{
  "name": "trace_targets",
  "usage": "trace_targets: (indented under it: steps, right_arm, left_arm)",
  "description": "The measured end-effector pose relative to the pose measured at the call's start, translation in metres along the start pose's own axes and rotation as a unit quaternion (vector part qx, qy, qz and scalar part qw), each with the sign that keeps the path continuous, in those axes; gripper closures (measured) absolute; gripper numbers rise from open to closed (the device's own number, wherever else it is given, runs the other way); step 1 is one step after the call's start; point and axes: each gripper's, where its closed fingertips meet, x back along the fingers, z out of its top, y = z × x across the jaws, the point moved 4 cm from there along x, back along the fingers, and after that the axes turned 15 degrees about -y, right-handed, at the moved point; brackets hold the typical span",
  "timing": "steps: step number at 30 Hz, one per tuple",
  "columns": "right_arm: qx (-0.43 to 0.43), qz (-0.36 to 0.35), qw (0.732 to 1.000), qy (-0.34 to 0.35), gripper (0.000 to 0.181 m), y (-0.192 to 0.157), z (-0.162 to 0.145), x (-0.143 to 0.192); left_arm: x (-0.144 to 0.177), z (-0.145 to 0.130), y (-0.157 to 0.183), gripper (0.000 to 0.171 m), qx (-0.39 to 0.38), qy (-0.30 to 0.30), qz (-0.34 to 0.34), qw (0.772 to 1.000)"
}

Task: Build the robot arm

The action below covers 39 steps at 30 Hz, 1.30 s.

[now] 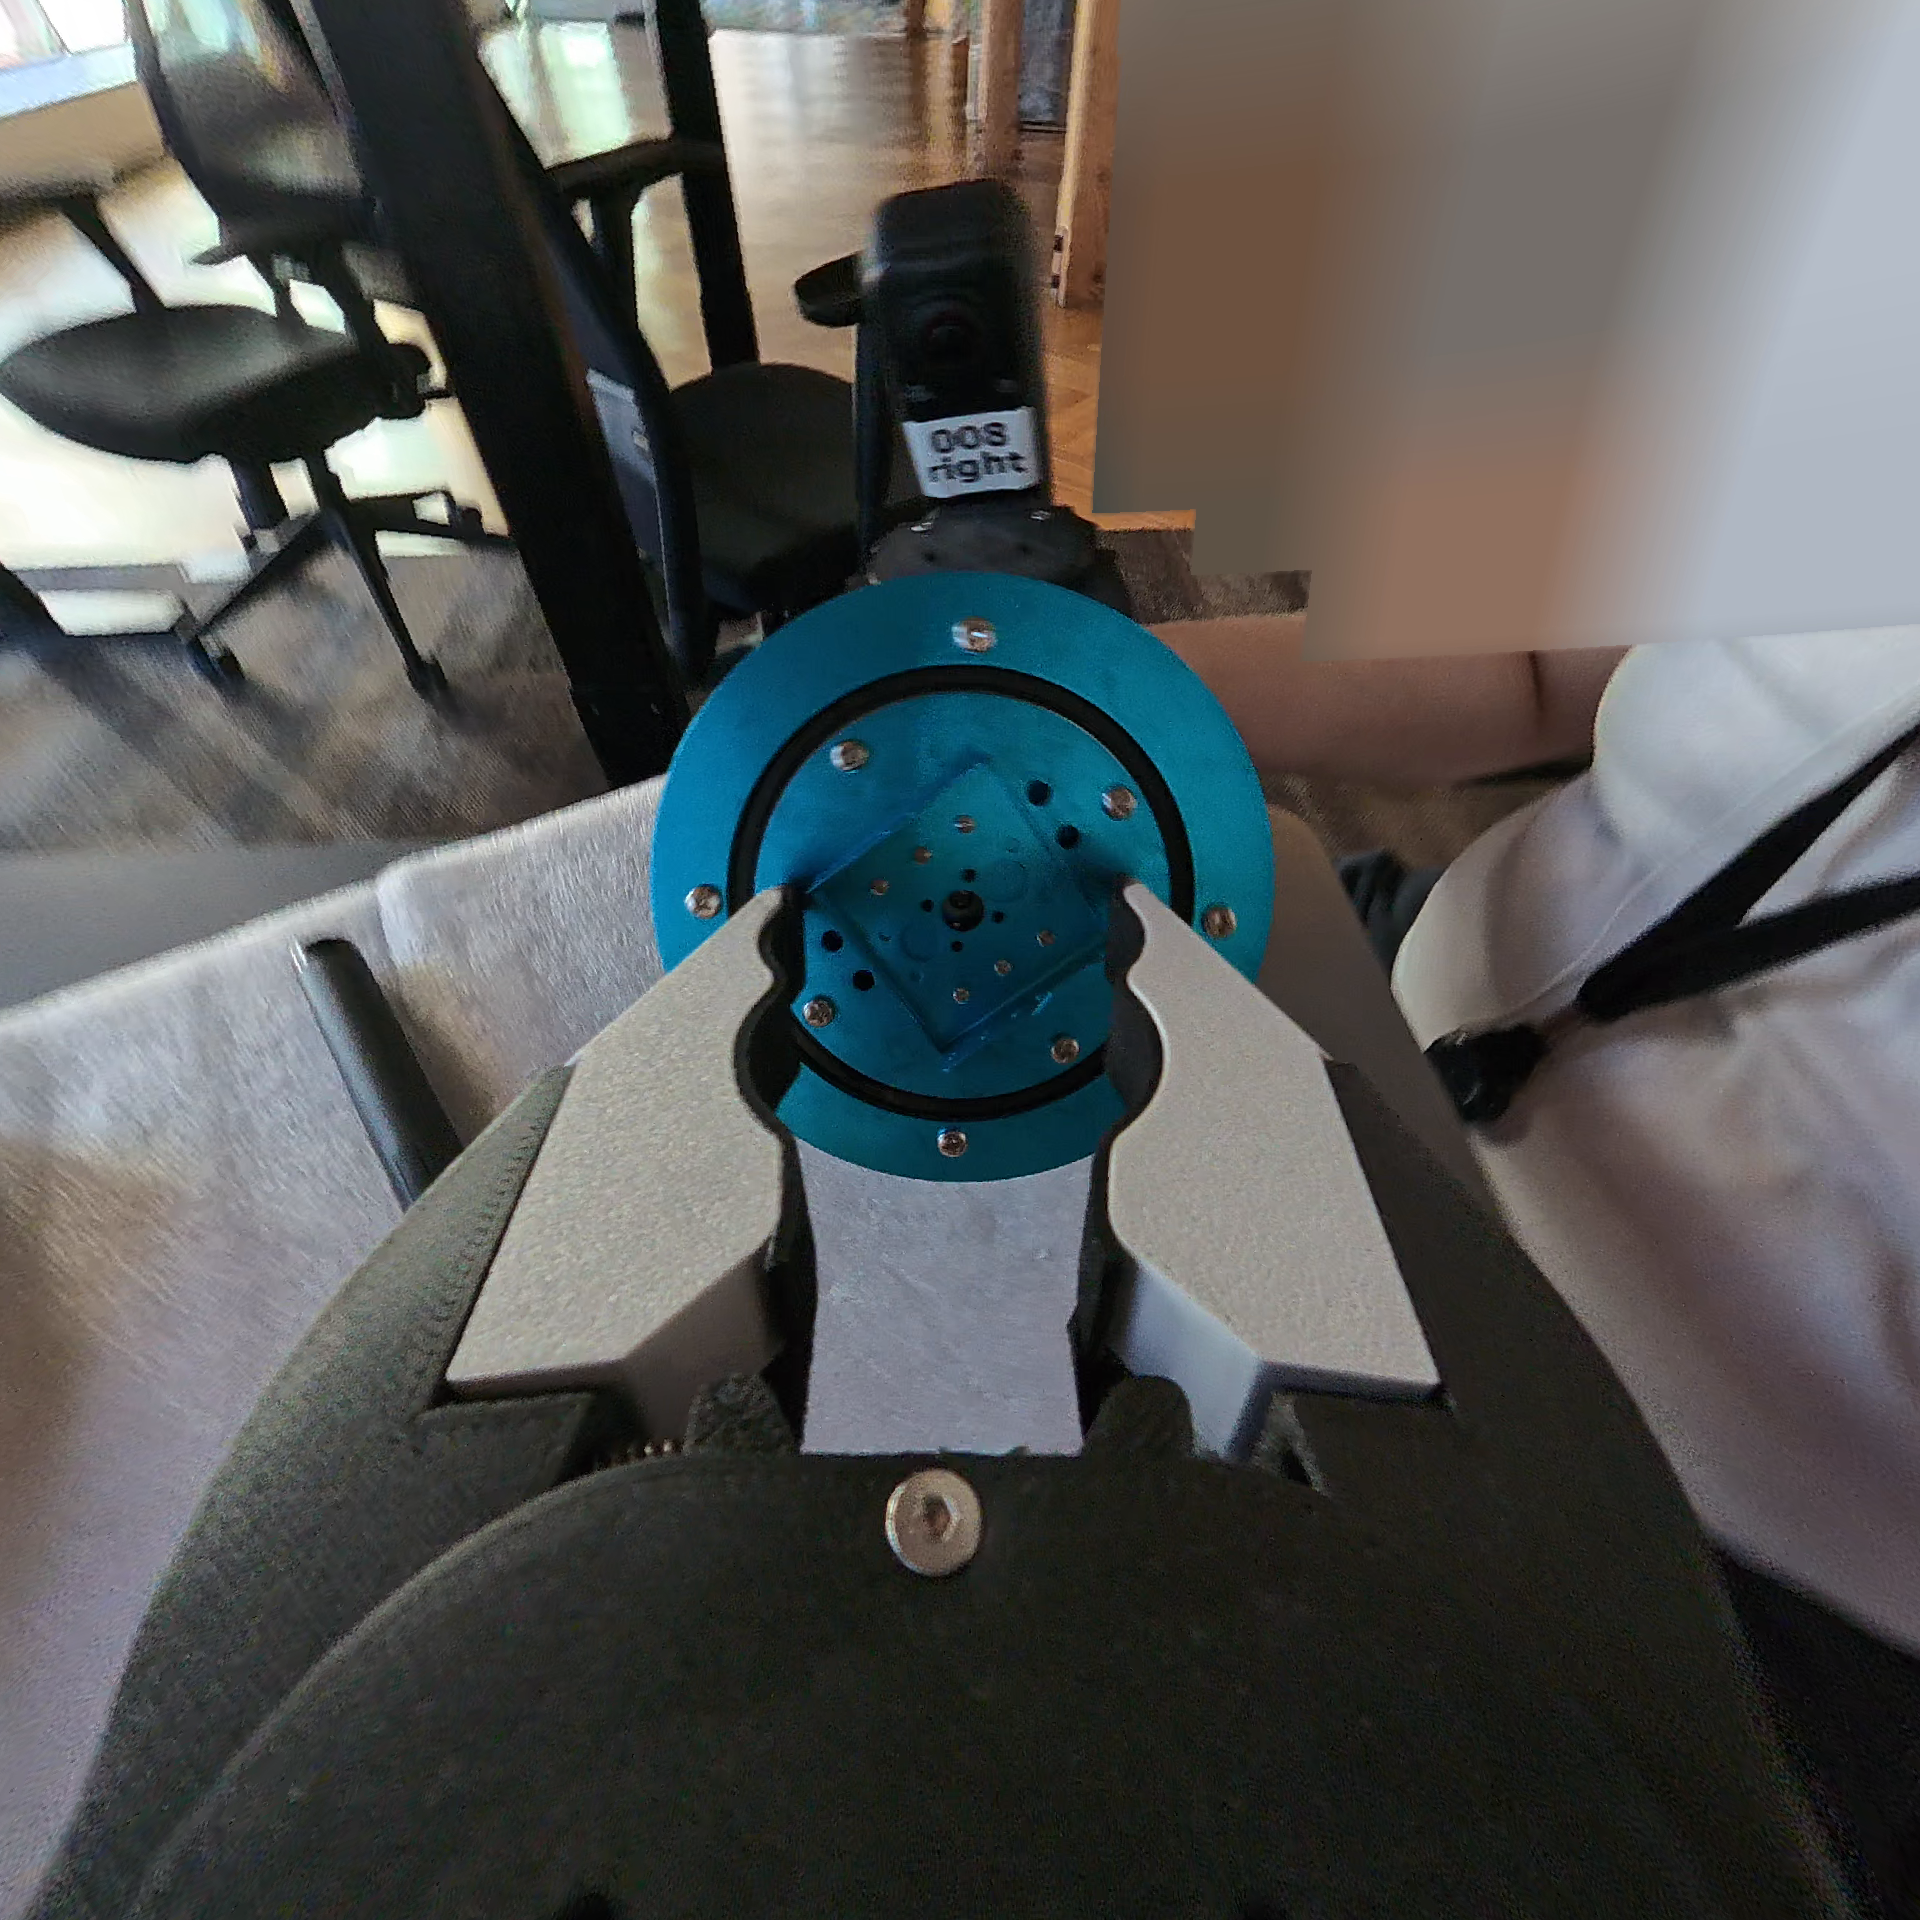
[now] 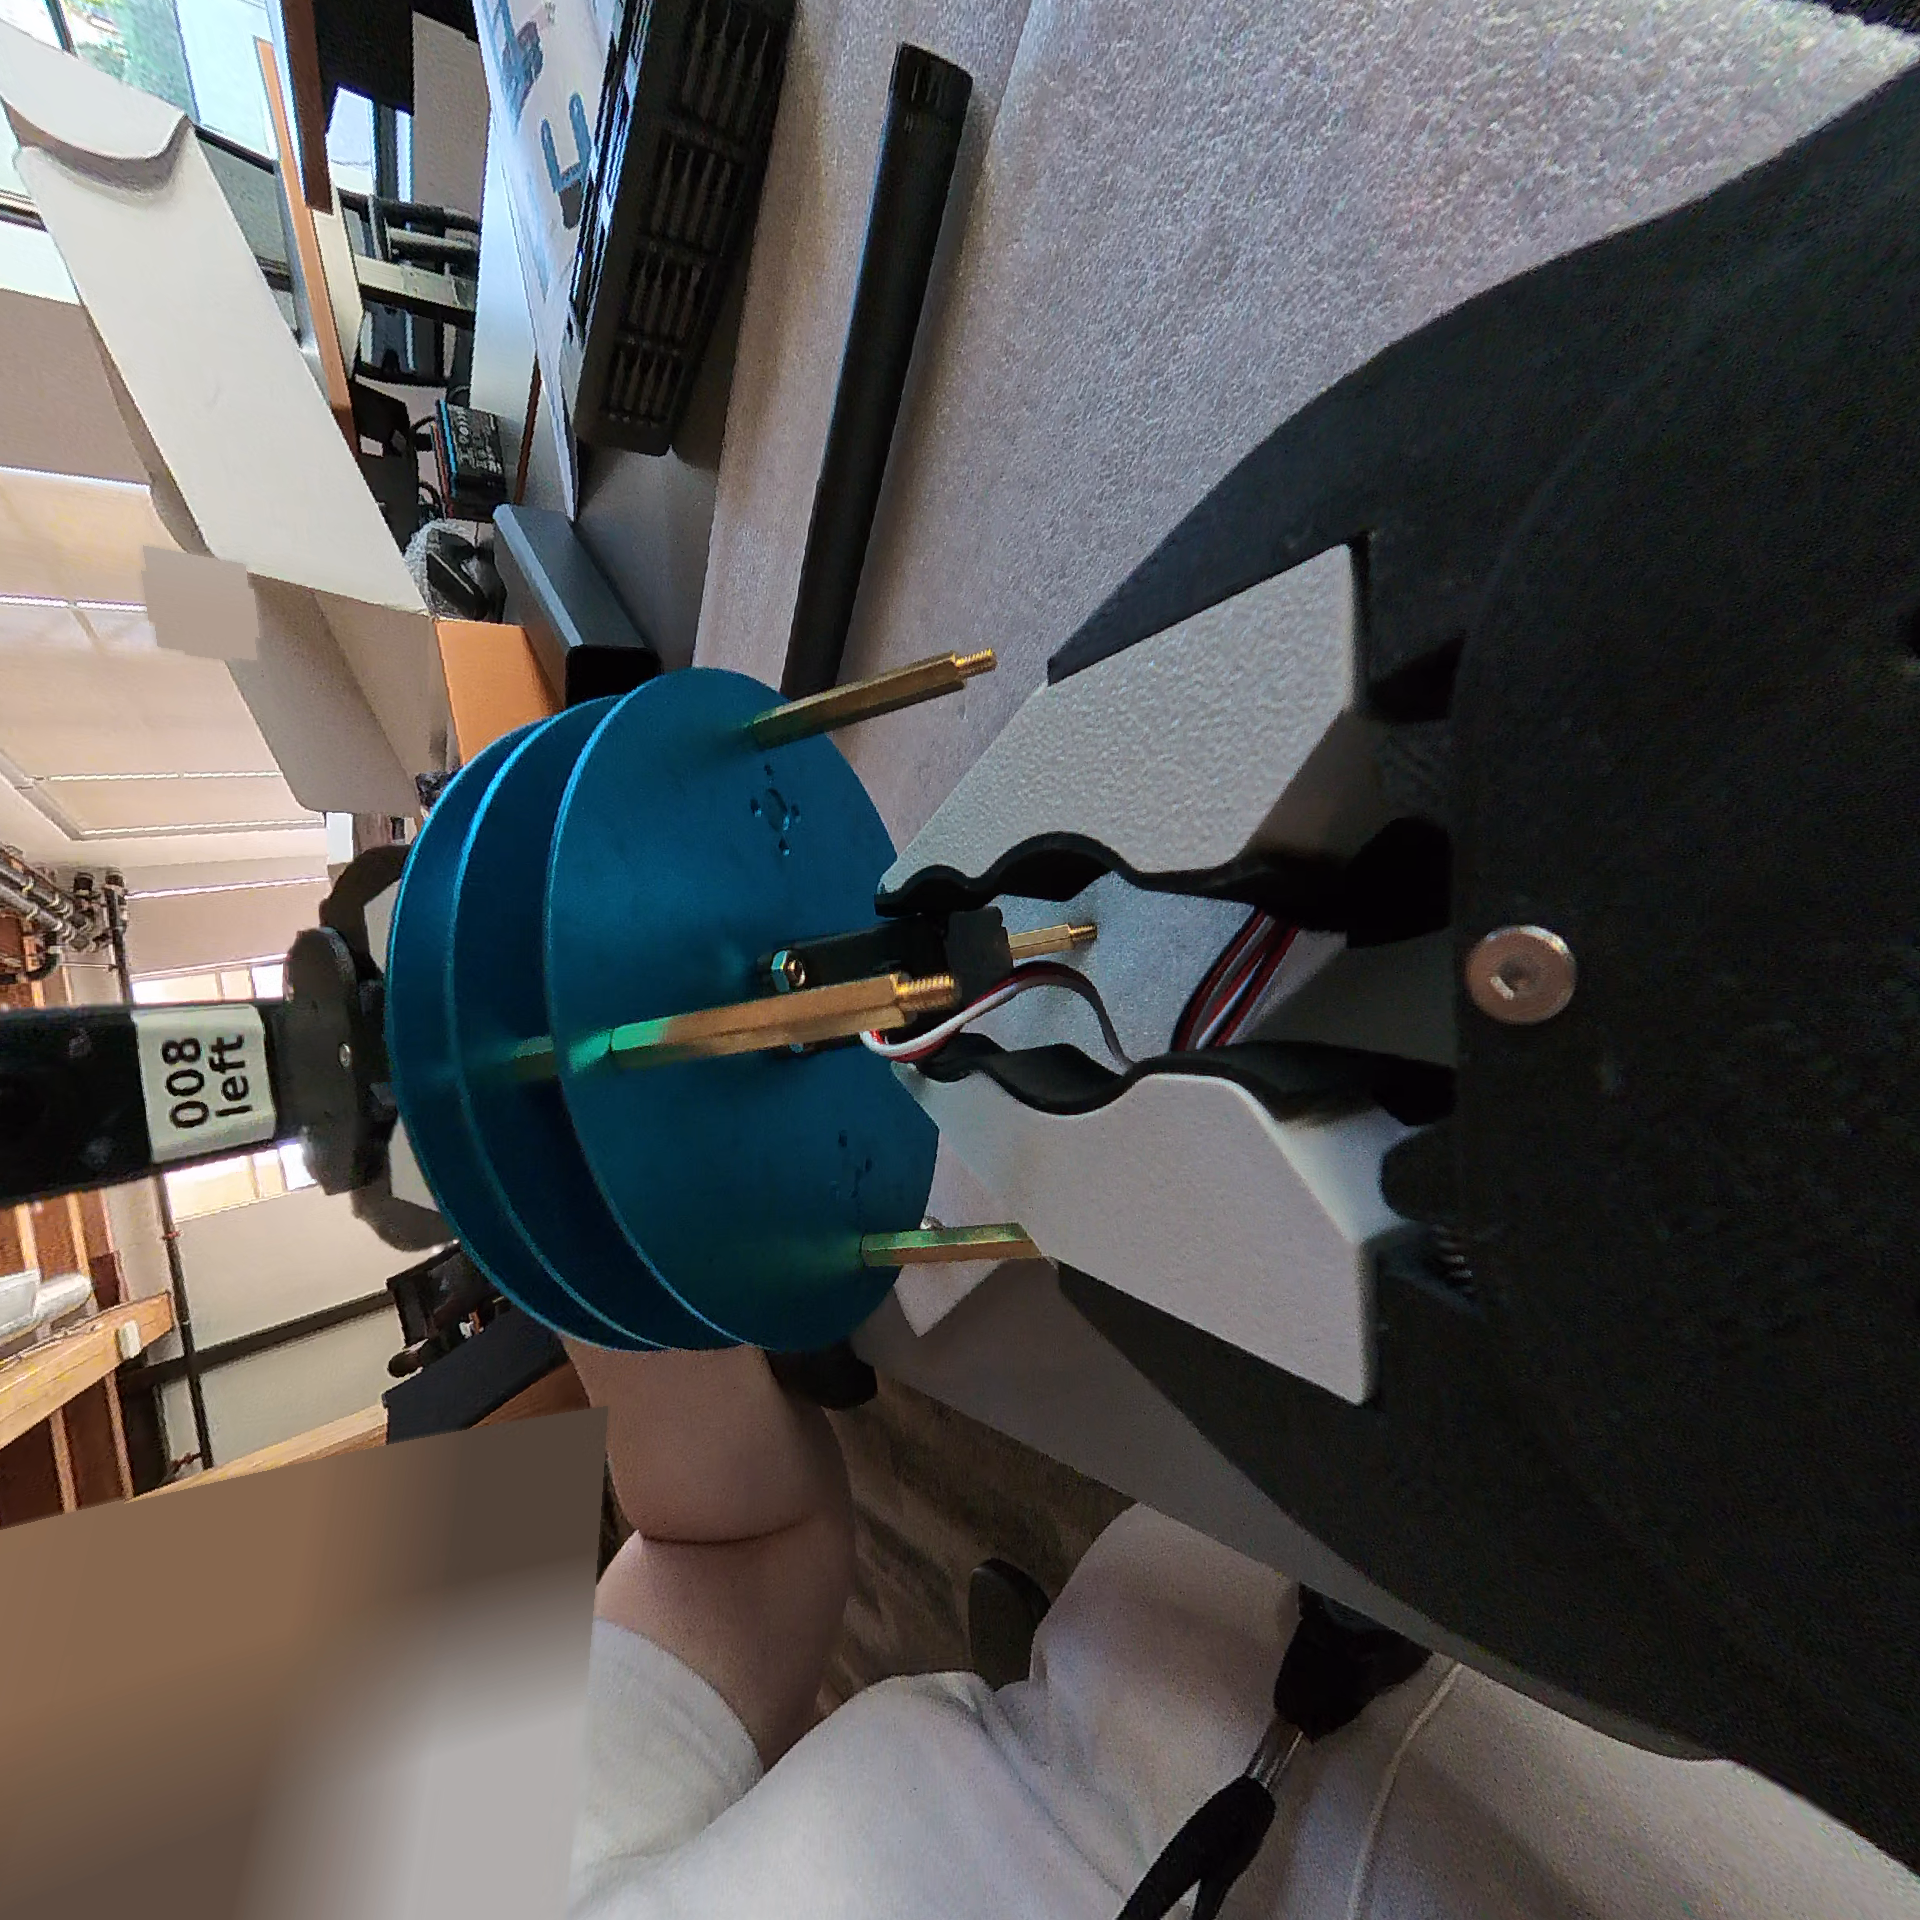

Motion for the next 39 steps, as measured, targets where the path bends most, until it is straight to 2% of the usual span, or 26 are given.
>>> trace_targets:
  steps: [6, 11, 17, 22, 27, 28, 30, 34, 36, 39]
  right_arm:
    - [0.007, -0.019, 1.000, -0.006, 0.159, -0.002, 0.001, -0.001]
    - [0.007, -0.031, 0.999, -0.018, 0.159, -0.002, 0.003, -0.004]
    - [0.024, -0.037, 0.998, -0.033, 0.159, -0.008, 0.002, -0.004]
    - [-0.006, 0.007, 1.000, -0.024, 0.157, -0.010, 0.000, 0.000]
    - [-0.001, -0.010, 1.000, -0.021, 0.122, -0.009, 0.000, 0.014]
    - [-0.002, -0.007, 1.000, -0.009, 0.122, -0.010, 0.002, 0.021]
    - [-0.010, -0.009, 1.000, 0.012, 0.126, -0.008, 0.008, 0.034]
    - [-0.008, -0.017, 1.000, 0.002, 0.135, -0.011, 0.018, 0.057]
    - [0.004, -0.038, 0.999, 0.007, 0.149, -0.018, 0.035, 0.068]
    - [0.027, -0.064, 0.998, -0.001, 0.160, -0.031, 0.059, 0.070]
  left_arm:
    - [0.002, -0.003, 0.000, 0.126, 0.144, 0.003, -0.016, 0.989]
    - [0.004, -0.007, 0.003, 0.130, 0.193, 0.016, -0.004, 0.981]
    - [0.004, -0.008, 0.009, 0.130, 0.139, 0.008, 0.011, 0.990]
    - [0.000, -0.002, 0.012, 0.130, 0.098, -0.011, 0.016, 0.995]
    - [-0.005, 0.004, 0.013, 0.130, 0.093, -0.014, 0.019, 0.995]
    - [-0.005, 0.004, 0.014, 0.130, 0.091, -0.017, 0.020, 0.995]
    - [-0.006, 0.005, 0.014, 0.130, 0.092, -0.019, 0.021, 0.995]
    - [-0.006, 0.005, 0.012, 0.130, 0.107, -0.015, 0.020, 0.994]
    - [-0.006, 0.005, 0.010, 0.130, 0.118, -0.013, 0.021, 0.993]
    - [-0.006, 0.004, 0.009, 0.130, 0.130, -0.011, 0.021, 0.991]
